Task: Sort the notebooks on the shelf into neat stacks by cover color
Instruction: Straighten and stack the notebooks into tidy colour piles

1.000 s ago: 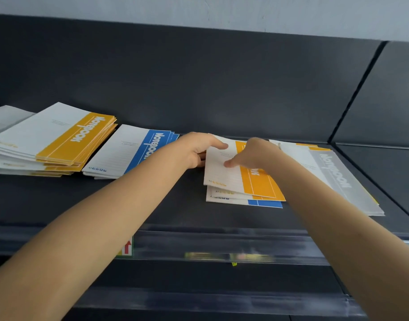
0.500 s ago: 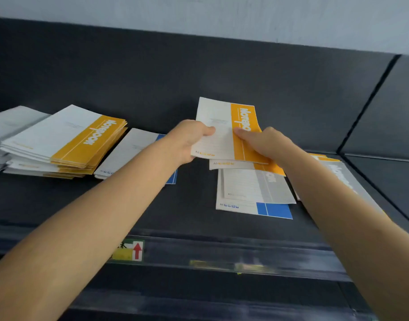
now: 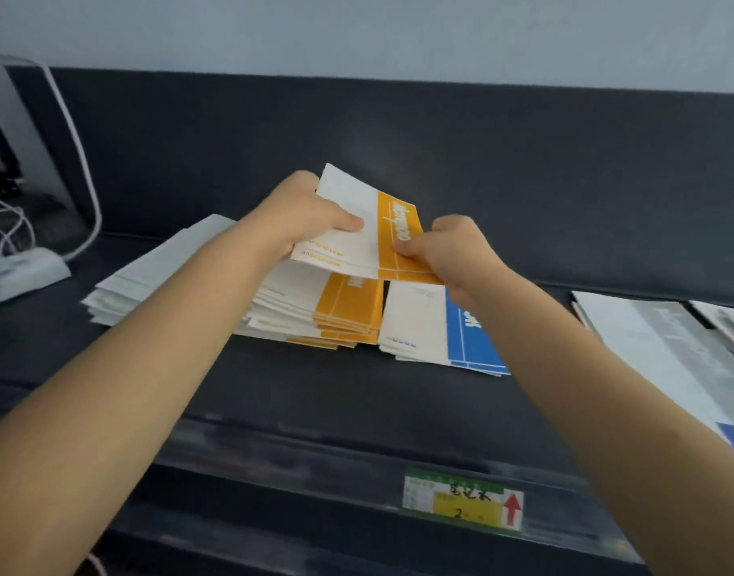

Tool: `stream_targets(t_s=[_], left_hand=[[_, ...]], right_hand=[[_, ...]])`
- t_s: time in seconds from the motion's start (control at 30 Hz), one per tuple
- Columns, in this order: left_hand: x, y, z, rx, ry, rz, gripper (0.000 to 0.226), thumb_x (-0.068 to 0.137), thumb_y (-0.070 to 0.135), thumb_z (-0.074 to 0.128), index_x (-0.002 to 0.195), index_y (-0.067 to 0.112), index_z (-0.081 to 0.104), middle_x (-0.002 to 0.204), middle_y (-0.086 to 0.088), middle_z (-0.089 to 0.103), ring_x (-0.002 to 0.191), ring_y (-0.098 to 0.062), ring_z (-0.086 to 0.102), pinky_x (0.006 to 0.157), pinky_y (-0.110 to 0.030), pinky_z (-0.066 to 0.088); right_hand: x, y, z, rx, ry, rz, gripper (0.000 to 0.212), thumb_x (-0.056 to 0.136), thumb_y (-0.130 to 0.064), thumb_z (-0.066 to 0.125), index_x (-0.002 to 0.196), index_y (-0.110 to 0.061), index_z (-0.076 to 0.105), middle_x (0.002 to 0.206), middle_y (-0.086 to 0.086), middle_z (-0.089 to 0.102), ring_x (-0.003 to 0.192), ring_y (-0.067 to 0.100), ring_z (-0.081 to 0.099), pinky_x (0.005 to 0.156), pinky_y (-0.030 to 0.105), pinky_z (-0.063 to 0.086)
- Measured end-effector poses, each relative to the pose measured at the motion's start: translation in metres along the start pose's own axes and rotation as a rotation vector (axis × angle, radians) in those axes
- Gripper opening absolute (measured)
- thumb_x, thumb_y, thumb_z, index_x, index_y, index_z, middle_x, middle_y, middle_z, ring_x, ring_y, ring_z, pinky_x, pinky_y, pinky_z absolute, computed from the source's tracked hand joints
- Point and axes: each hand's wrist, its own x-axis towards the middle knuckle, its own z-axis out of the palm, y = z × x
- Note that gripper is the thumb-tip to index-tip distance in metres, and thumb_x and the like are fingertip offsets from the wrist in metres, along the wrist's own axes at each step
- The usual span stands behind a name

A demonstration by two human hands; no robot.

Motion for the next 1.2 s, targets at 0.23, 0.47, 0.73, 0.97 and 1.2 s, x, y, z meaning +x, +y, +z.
stream_targets(t_s=[0.23,0.47,0.73,0.97,1.2], left_hand=[[0.028,-0.062,-0.023,0.475,-0.071,0.018,0.047,0.077,0.042,0.077,0.110,0.012,0.062,0.104,-0.004,0.064,0.090,-0.021,0.058,0.065,-0.031,0.044],[0.027,-0.083,-0.014,0.244,-0.156,0.047,0.071,0.094,0.027,0.061,0.153,0.021,0.023,0.151,-0.001,0.039,0.130,-0.022,0.045,0.086,-0.025,0.037],[0.035,-0.069,-0.016,0.440,-0.223,-0.071,0.054,0.087,0.035,0.067,0.133,0.012,0.051,0.130,-0.008,0.057,0.112,-0.024,0.056,0.091,-0.034,0.046],[0.016,-0.034,0.012,0.930,0.196,0.280,0.072,0.083,0.038,0.066,0.141,0.009,0.035,0.139,-0.014,0.047,0.128,-0.033,0.040,0.100,-0.041,0.036],[-0.027,0.009,0.100,0.788,-0.003,0.613,0.070,0.088,0.073,0.038,0.121,0.011,0.048,0.124,-0.008,0.061,0.114,-0.031,0.055,0.072,-0.035,0.035]], right_hand=[[0.000,0.006,0.067,-0.321,-0.053,-0.049,0.046,0.080,-0.030,0.072,0.120,-0.012,0.057,0.123,0.007,0.053,0.105,0.020,0.053,0.081,0.031,0.048],[0.000,0.008,0.082,-0.379,-0.103,-0.050,0.059,0.091,-0.030,0.057,0.145,-0.022,0.035,0.145,0.003,0.036,0.126,0.026,0.042,0.091,0.032,0.041],[-0.008,0.018,0.069,-0.185,-0.140,-0.019,0.058,0.092,-0.029,0.060,0.145,-0.029,0.036,0.145,0.000,0.038,0.121,0.021,0.046,0.085,0.027,0.039],[-0.031,0.023,0.040,-0.410,0.012,-0.268,0.037,0.096,-0.019,0.051,0.133,-0.019,0.052,0.136,-0.001,0.052,0.114,0.016,0.053,0.076,0.019,0.041],[-0.041,0.042,-0.056,-0.703,0.156,-0.130,0.028,0.088,-0.009,0.042,0.100,-0.011,0.067,0.079,0.000,0.059,0.068,0.021,0.055,0.057,0.026,0.040]])
